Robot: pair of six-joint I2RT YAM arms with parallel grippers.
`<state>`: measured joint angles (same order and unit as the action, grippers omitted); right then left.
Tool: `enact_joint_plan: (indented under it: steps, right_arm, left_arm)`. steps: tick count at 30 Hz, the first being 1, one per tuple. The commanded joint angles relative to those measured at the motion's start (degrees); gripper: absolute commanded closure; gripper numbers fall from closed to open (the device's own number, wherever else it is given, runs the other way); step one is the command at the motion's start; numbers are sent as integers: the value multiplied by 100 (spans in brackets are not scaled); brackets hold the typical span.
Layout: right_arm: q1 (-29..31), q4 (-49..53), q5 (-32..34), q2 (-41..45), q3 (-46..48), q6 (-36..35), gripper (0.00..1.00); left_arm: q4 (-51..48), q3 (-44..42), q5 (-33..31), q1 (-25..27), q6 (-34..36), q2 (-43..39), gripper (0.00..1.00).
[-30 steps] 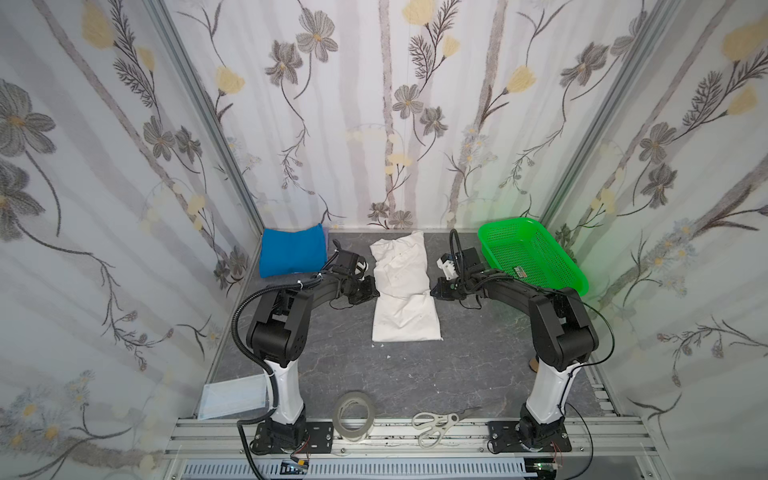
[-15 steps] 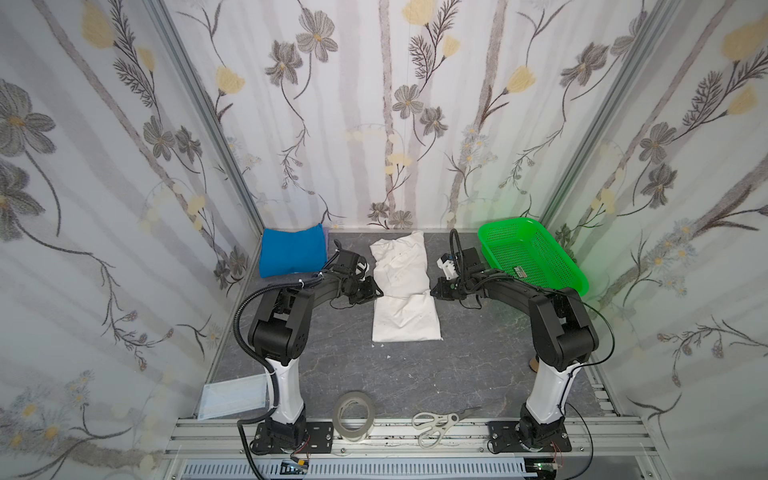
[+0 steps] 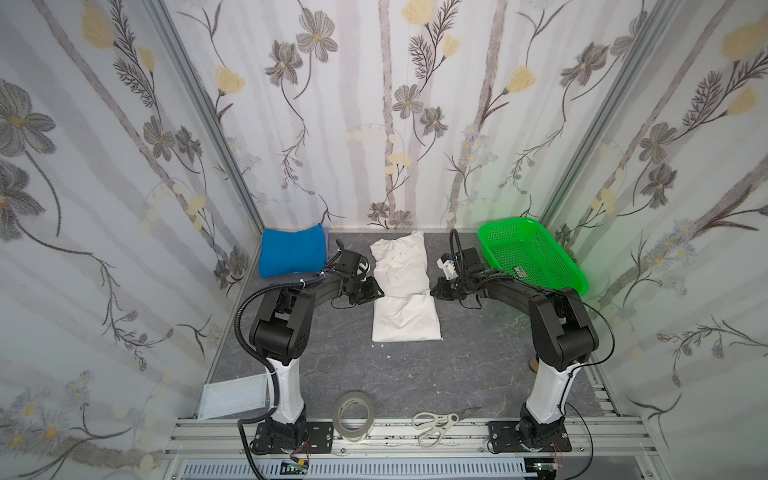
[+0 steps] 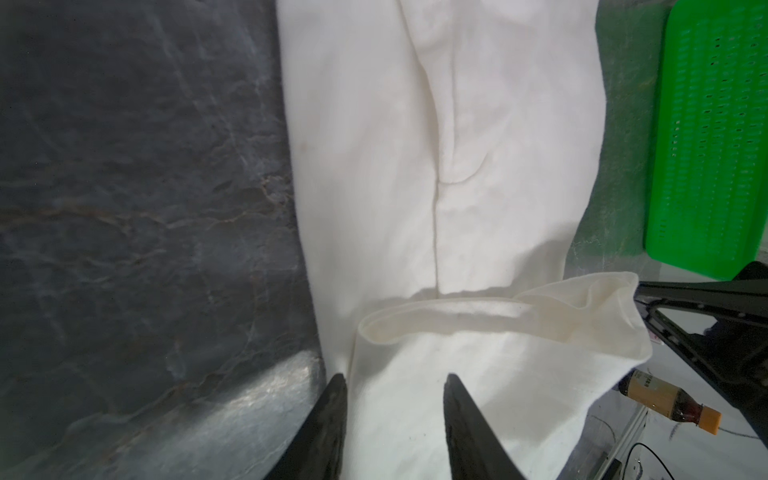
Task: Fold and stack the t-shirts
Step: 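Lay the folded end down on the strip's middle and open both grippers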
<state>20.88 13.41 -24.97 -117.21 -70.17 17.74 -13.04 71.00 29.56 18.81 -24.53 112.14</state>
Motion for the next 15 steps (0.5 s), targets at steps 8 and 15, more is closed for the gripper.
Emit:
enact_joint_plan:
  steps: [8, 15]
  right_arm:
    - [6, -109, 1, 39, 7, -16, 100]
    - [2, -110, 10, 75, 43, -16, 100]
  left_arm:
    - [17, 27, 162, 27, 43, 35, 63]
    - [107, 70, 388, 70, 8, 145, 74]
